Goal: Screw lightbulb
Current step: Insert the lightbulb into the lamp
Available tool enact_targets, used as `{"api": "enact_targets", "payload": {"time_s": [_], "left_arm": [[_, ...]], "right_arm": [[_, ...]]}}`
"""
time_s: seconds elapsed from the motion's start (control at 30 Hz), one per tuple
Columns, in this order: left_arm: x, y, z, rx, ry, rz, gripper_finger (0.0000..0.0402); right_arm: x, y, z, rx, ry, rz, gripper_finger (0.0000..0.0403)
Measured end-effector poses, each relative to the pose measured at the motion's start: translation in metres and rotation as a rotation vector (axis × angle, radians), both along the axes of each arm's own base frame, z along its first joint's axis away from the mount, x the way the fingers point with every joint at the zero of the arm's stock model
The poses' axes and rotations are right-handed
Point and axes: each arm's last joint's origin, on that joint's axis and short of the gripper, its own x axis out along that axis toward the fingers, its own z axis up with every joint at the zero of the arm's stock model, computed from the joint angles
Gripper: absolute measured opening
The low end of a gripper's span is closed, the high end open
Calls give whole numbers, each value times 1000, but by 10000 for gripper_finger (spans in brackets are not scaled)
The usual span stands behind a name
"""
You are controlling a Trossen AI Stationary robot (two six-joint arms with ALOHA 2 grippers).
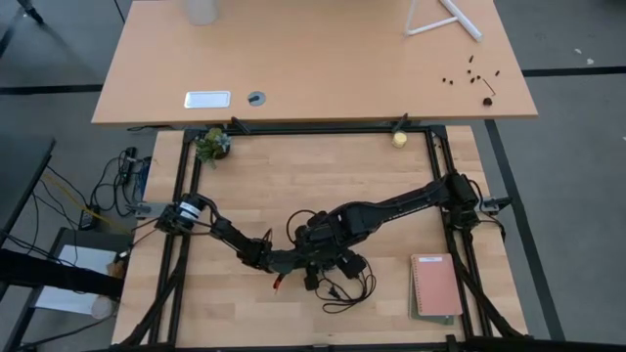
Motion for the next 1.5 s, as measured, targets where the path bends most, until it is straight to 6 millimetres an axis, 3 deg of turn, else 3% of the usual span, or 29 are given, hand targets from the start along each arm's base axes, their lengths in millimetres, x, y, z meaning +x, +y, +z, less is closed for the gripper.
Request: {"api": "enact_targets", "payload": {"time_s": [0.2, 0.47, 0.97, 1.5], "left_arm": [[0, 0, 0, -6, -2, 3, 191], [-1, -4, 1, 22, -9, -11, 191], [-1, -4, 1, 7, -13, -11, 191], [-1, -4, 1, -27, -22, 8, 191]], "right_arm": [[1, 1, -14, 53, 6, 16, 273], [5, -3, -15, 74, -18, -2, 274], [10, -6, -29, 120, -12, -147, 270], [12, -15, -31, 158, 17, -580, 266]]}}
